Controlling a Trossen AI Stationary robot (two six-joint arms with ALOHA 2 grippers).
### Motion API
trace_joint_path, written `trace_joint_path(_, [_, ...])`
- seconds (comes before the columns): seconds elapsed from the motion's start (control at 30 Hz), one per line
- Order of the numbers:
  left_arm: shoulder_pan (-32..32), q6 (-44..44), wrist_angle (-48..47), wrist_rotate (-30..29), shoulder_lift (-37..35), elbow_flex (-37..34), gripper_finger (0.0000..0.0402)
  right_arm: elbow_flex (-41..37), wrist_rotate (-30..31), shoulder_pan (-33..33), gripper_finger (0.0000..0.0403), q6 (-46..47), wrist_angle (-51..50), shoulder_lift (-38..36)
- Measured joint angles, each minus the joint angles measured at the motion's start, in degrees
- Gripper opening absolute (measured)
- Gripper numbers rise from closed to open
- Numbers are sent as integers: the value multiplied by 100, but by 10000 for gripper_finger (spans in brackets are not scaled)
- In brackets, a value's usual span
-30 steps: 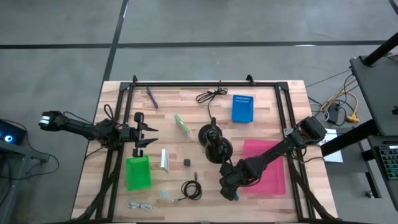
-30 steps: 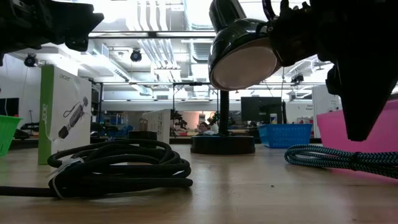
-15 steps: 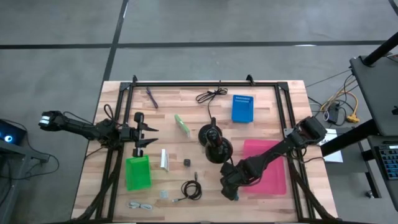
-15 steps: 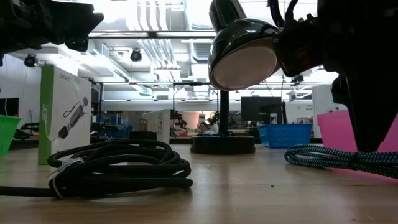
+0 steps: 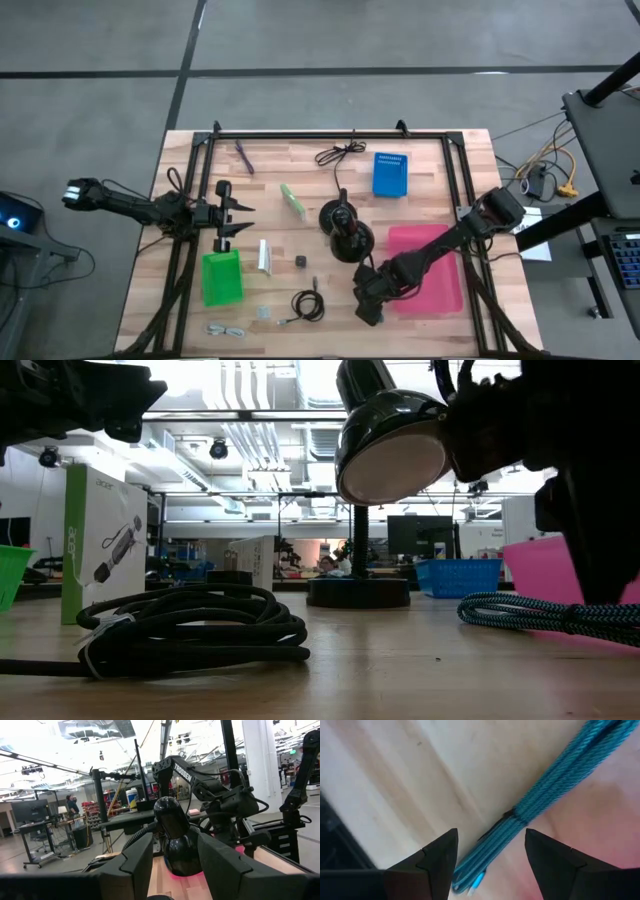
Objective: Pick and place items into bin
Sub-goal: Put the blue charger cable into the red bin
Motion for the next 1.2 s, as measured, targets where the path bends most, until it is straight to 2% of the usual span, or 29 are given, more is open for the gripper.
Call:
trace_joint_path(0.13, [1,-1,0,1,-1,0,141,150,-270,-13,217,-22,5,2])
trace_joint_path(0.53, [1,84,-1,0,-1,0,141,840,-304,13,217,4,-436,14])
trace_joint_path(0.63, [0,138,-1,1,0,0,141,1036,-292,65,217,-72,-455,182])
trace_joint_path(0.73, [1,138,-2,-1,0,0,141,1309,-637,91,217,-134,-586,573])
trace_joint_path(0.8, [0,138,0,-1,-2,0,141,1556,-915,92,217,-180,-1092,828])
trace_joint_path(0.87, [1,138,-2,-1,-2,0,141,1833,-948,86,217,-354,-1470,976])
trace_joint_path(0.97, [0,138,0,-1,13,0,141,2135,-775,76,217,-518,-1721,999])
trace_joint_path(1.2, [0,142,-2,-1,22,0,141,2532,283,85,216,-568,-3029,959])
